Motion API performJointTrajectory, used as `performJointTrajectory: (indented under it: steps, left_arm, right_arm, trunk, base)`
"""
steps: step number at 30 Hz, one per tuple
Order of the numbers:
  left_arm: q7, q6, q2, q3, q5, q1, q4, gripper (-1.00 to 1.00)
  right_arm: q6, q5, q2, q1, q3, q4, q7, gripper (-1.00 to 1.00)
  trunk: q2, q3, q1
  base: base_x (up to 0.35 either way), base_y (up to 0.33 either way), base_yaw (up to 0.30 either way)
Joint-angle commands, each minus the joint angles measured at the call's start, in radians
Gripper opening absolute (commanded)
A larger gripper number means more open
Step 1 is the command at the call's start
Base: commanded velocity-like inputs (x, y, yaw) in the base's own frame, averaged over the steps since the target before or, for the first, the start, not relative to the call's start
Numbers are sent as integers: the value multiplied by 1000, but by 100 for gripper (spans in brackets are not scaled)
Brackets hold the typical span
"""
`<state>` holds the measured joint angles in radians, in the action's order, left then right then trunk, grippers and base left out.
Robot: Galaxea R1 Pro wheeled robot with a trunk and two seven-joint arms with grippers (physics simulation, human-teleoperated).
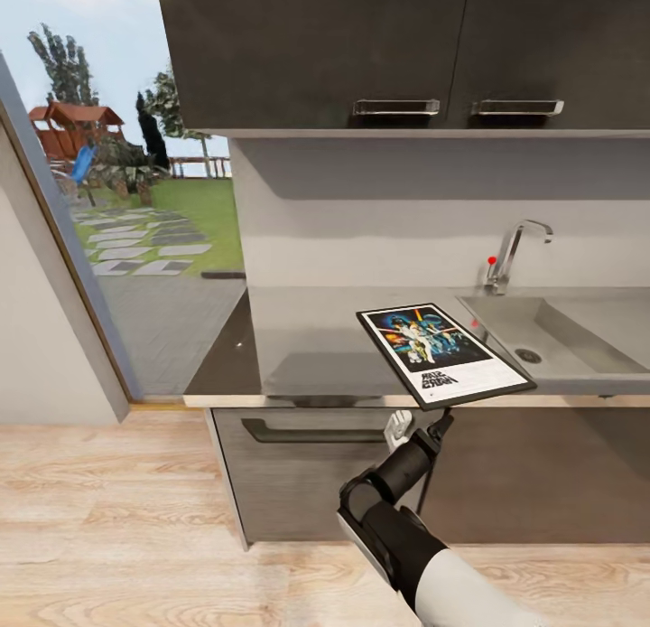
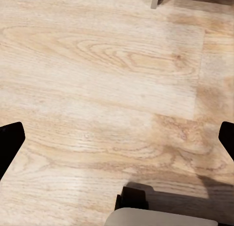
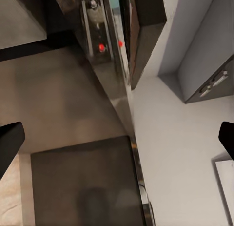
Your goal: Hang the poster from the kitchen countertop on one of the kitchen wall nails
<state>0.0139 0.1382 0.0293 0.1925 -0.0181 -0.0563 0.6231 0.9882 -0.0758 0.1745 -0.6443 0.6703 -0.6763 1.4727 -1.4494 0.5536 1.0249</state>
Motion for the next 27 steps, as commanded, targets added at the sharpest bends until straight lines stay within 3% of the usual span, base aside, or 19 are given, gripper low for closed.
performJointTrajectory:
  steps: [1, 27]
  left_arm:
    - [1, 1, 0, 1, -2, -1, 1, 100]
    - [1, 1, 16, 1, -3, -1, 2, 100]
  right_arm:
    - [10, -8, 0, -5, 3, 0, 7, 100]
    - [15, -7, 0, -78, 3, -8, 14, 100]
  trunk:
    - [0, 1, 0]
    - [0, 1, 0]
  base:
    - [3, 3, 0]
    - [0, 0, 0]
